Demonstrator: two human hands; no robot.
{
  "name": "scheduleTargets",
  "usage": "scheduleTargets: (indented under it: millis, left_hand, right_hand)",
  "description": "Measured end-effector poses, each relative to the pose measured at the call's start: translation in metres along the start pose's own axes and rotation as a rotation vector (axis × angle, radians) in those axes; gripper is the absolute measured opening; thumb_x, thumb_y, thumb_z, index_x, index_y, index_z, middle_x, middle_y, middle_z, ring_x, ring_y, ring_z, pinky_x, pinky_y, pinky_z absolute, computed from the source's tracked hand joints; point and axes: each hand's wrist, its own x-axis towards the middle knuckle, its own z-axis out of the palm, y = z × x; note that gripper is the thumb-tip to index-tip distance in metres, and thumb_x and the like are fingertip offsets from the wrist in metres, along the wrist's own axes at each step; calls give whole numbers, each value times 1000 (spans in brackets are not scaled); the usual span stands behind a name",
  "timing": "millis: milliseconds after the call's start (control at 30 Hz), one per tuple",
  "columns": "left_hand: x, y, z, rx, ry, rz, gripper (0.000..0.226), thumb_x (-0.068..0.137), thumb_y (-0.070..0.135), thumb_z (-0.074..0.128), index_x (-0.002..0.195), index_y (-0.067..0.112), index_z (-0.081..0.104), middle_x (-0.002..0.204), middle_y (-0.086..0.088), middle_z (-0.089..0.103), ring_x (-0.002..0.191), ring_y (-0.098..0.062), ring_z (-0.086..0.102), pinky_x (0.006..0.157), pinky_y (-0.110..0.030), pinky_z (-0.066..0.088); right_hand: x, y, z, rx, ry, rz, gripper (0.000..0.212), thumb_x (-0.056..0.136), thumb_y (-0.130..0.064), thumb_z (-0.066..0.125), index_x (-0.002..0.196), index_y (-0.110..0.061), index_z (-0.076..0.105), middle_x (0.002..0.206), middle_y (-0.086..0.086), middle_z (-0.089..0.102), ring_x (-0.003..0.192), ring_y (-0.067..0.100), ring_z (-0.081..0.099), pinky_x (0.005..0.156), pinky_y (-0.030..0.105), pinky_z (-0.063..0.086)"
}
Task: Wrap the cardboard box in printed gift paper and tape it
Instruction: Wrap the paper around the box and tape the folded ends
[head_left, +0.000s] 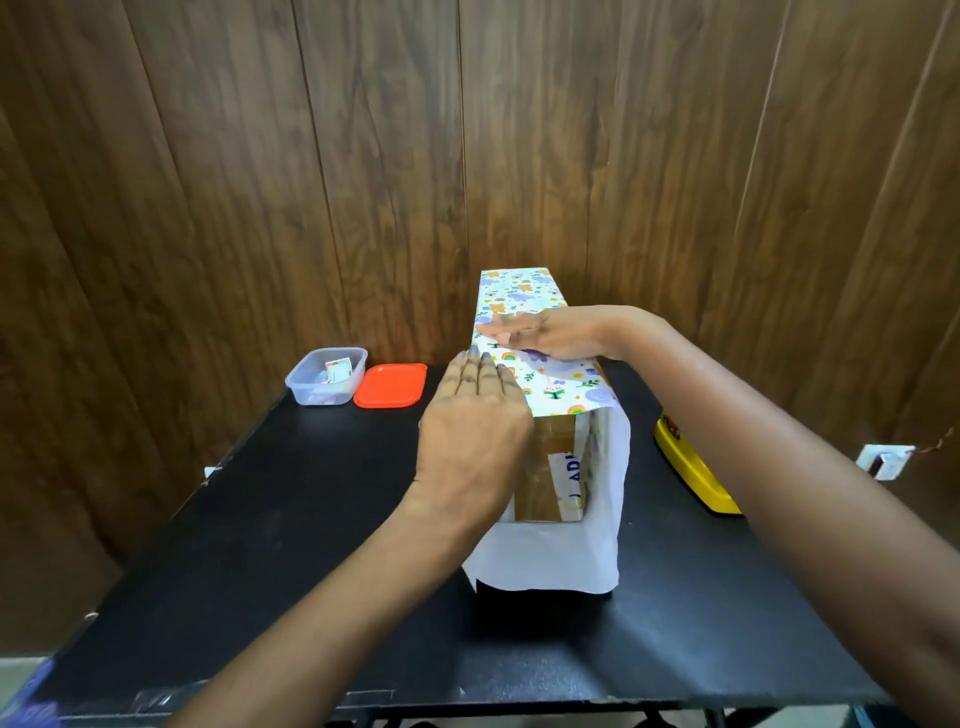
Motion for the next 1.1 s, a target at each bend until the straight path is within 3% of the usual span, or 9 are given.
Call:
scheduleTargets:
  millis: [100, 233, 333, 433, 500, 567, 667, 800, 1100]
  left_hand:
    - [-6, -2, -2, 9, -5, 28, 43, 52, -3, 56, 93, -10, 70, 91, -26, 70, 86, -33, 70, 81, -41, 54]
    - [-12, -8, -16, -40, -47, 95, 37, 48, 5, 80, 85, 6, 75, 87, -12, 74, 94, -26, 69, 91, -43, 49]
    - [-4, -20, -47, -225, -257, 116, 28, 91, 31, 55, 116, 23, 63, 120, 4, 64, 126, -18, 46, 107, -32, 27]
    - [28, -31, -63, -443, -295, -6, 30, 96, 37, 43, 103, 20, 67, 98, 1, 65, 99, -22, 53, 78, -31, 38]
    - [58, -33, -51, -325, -272, 25, 31, 97, 33, 40, 106, 13, 63, 103, -5, 63, 101, -26, 52, 83, -35, 38]
    - [83, -36, -32, -253, -401, 81, 31, 97, 31, 43, 113, 8, 55, 120, -11, 56, 111, -26, 47, 86, -35, 37]
    - [100, -45, -6, -260, -616, 168, 47, 96, 31, 48, 135, 9, 37, 146, -9, 35, 136, -20, 27, 98, -33, 32]
    - [95, -51, 9, -351, -628, 137, 76, 94, 33, 51, 151, 24, 2, 157, 3, 16, 138, -19, 28, 103, -25, 27]
    - [83, -51, 22, -284, -480, 149, 78, 91, 28, 58, 150, 27, 7, 157, 11, 12, 143, -17, 16, 114, -32, 15]
  right_hand:
    - [0, 2, 1, -23, -5, -22, 50, 101, -47, 18, 150, -38, 12, 159, -12, 7, 147, 14, 4, 117, 35, 6]
    - [1, 8, 5, 6, 30, -21, 47, 103, -40, 22, 149, -37, 13, 159, -11, 5, 146, 13, 4, 114, 26, 2]
    - [-4, 9, 4, 213, 90, -8, 42, 99, -42, 38, 141, -34, 42, 151, -10, 34, 138, 16, 34, 112, 30, 26]
    - [-10, 10, 9, 222, 203, -12, 34, 99, -35, 43, 126, -22, 60, 123, -1, 63, 102, 17, 59, 84, 25, 46]
    - [-17, 11, 11, 116, 181, 5, 33, 98, -33, 44, 126, -21, 57, 95, 1, 64, 80, 12, 53, 67, 18, 38]
    - [-21, 18, 7, 27, 137, 34, 46, 95, -40, 48, 140, -29, 43, 124, -3, 58, 107, 15, 54, 85, 22, 38]
    - [-20, 29, 6, 8, 148, 21, 62, 89, -43, 58, 145, -34, 33, 155, -8, 25, 140, 16, 30, 106, 26, 27]
    - [-14, 41, 17, 32, 270, -41, 72, 81, -40, 70, 143, -37, 34, 156, -9, 23, 143, 12, 22, 110, 25, 21]
    - [-18, 47, 22, -128, 251, -35, 91, 80, -21, 73, 148, -39, 16, 158, -9, 12, 146, 14, 10, 115, 31, 17]
